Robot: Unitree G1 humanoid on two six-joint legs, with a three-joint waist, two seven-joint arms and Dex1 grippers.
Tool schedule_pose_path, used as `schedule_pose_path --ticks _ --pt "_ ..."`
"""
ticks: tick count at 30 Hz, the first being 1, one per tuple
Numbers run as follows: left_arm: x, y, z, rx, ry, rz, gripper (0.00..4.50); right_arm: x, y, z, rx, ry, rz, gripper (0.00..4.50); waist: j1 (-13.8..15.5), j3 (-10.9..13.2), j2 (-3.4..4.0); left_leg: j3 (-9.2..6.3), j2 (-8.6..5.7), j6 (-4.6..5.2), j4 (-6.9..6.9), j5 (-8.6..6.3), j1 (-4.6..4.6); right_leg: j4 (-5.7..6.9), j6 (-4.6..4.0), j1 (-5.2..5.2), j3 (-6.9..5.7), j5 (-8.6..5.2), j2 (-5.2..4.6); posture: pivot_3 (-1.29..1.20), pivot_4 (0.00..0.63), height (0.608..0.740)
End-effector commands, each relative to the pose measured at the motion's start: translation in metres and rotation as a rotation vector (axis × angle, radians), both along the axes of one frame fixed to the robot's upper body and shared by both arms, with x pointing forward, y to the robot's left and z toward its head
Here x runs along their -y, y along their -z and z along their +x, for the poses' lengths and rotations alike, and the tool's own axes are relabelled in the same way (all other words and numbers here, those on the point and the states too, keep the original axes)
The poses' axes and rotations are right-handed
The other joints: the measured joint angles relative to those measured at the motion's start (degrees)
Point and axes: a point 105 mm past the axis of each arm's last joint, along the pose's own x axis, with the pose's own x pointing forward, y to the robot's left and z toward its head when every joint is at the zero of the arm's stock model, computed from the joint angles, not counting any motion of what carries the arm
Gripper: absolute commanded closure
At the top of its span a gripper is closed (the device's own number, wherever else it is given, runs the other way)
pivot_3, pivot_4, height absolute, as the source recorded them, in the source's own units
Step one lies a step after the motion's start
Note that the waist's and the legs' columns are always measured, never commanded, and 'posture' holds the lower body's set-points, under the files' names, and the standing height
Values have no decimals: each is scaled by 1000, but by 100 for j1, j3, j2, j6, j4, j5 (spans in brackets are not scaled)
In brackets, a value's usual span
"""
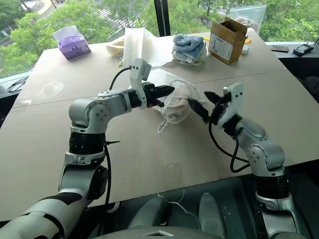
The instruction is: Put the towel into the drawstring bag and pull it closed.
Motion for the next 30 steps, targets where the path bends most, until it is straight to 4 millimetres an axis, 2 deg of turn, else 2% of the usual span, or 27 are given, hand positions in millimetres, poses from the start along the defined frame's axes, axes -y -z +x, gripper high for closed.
schedule_pose_path --ticks 1,10,15,18,20,22,26,28,30 --pt "1 -19 -5 80 39 -24 4500 3 12 11 106 35 -224 242 -2 0 0 0 0 -1 -1 0 1 1 0 -1 0 0 0 0 150 740" --pt "-7 -31 -13 111 86 -60 4500 1 41 52 147 100 -437 242 9 3 -5 3 2 -1 -2 1 2 -2 0 0 4 0 0 0 150 740" --pt "-10 -29 -14 97 86 -50 4500 -6 34 84 129 164 -373 242 -46 5 -6 2 2 -1 -4 1 2 -6 0 0 4 0 -1 0 150 740" --pt "-10 -28 -14 97 84 -42 4500 -14 30 92 119 156 -314 242 -78 5 -7 0 2 -3 -2 2 2 -4 0 1 1 0 0 0 150 740" --pt "-11 -28 -13 97 82 -42 4500 -16 27 96 123 158 -292 799 -95 5 -7 -3 2 -3 -5 2 2 -5 0 1 -1 0 -1 0 150 740" --pt "-11 -28 -13 97 81 -42 4500 -17 27 97 129 156 -292 1593 -103 5 -7 -4 2 -3 -6 2 1 -6 0 1 -1 0 -1 0 150 740" --pt "-14 -26 -12 93 67 -36 4500 -5 25 97 135 214 -250 3610 -142 5 -6 -4 1 -3 -6 2 0 -8 0 0 -1 0 -3 0 150 740" --pt "-15 -23 -11 83 56 -35 4500 4 22 95 155 251 -235 4427 -147 5 -6 -5 1 -3 -6 2 0 -6 0 0 -1 0 -2 0 150 740" --pt "-15 -20 -8 67 37 -31 4500 16 15 91 184 294 -228 4427 -147 5 -6 -6 2 -3 -5 2 1 -4 0 0 -2 0 -2 0 150 740"
